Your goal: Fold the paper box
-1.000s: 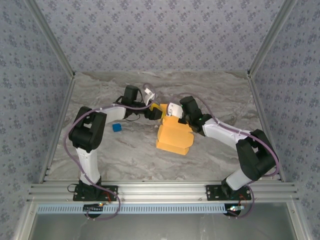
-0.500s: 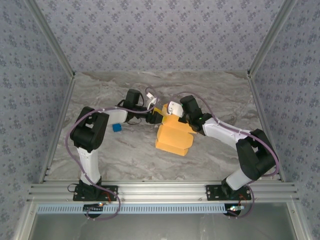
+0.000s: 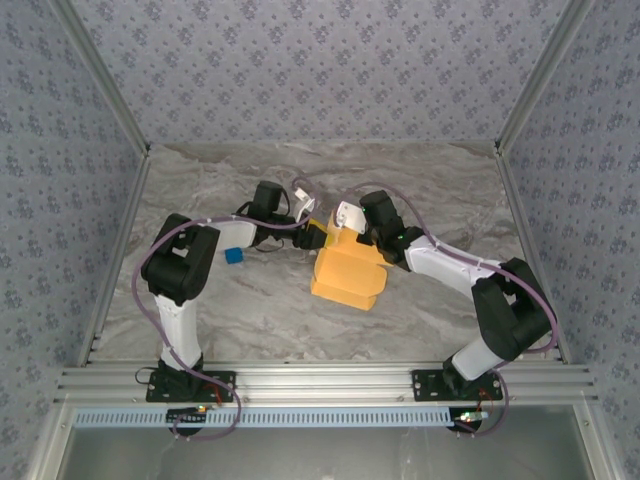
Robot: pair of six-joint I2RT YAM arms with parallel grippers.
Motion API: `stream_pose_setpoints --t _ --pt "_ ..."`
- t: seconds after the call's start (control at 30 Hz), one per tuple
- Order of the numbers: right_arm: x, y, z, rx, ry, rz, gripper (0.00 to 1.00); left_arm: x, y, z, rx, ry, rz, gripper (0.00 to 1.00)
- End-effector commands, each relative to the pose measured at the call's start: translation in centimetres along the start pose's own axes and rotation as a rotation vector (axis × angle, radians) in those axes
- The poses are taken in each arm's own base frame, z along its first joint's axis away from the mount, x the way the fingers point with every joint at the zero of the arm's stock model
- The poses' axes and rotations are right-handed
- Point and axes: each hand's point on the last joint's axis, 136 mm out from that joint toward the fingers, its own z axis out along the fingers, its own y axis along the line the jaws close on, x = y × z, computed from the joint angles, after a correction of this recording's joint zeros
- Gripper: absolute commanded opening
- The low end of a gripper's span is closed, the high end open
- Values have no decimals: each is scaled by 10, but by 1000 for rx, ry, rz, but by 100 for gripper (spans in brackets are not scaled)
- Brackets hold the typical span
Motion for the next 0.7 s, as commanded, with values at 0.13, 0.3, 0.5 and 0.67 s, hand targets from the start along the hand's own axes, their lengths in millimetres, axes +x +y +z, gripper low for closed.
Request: stream_pose_setpoints --t 0.13,0.3,0.5,0.67 --pt "-9 -5 -8 47 -44 -28 0 -18 9 4 -55 -40 35 56" --pt "-9 -3 -6 71 -30 -57 0 -18 15 4 -84 -49 34 52" --pt "-11 -3 -3 116 -12 -79 0 -14 17 2 -114 -76 32 50" --pt "-15 -4 -2 145 -1 -83 0 -10 16 2 -118 -83 41 50"
